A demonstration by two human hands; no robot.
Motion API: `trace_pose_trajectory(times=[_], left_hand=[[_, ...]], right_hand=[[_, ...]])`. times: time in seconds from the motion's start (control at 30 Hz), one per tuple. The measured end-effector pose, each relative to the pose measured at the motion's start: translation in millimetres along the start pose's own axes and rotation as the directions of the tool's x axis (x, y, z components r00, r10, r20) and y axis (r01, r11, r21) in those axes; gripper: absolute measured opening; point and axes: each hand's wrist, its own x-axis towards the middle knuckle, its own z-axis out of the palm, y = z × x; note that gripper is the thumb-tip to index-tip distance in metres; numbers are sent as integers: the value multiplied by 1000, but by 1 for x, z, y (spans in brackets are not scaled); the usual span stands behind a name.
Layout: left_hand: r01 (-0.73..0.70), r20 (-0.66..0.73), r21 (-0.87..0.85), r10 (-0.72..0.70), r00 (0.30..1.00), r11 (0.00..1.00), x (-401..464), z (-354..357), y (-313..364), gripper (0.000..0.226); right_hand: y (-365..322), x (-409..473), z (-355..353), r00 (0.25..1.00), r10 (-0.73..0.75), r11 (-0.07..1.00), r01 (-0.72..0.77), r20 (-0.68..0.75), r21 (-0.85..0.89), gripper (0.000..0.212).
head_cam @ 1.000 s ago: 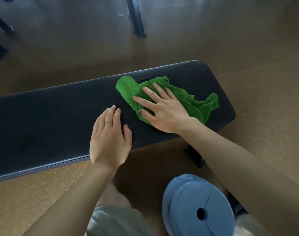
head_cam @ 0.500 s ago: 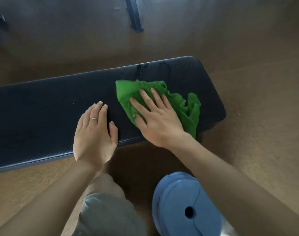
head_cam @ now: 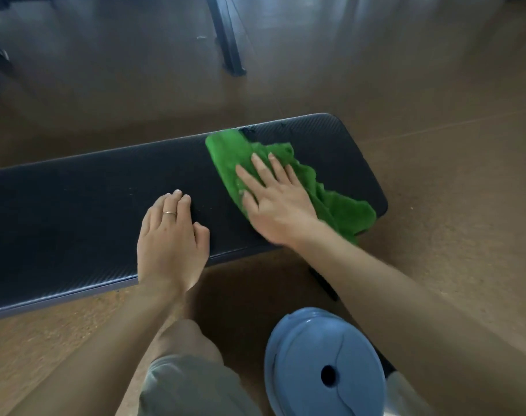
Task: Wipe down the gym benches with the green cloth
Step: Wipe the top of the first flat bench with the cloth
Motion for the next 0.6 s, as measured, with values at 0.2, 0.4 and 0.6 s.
trace_pose_trajectory(times=[0.2,0.4,0.6], left_hand=[[6,-39,-159,-13,999,987,47,-1,42,39],[96,31,-176,-92,995,980,46,14,42,42],[103,23,-186,-100,995,977,48,14,44,41]], right_hand=[[18,-21,-1,999,-47,999,47,9,-20,57],[59,88,-22,992,125,992,-125,-13,-9,59],[8,118,-14,993,120,992,-119,-25,39,60]])
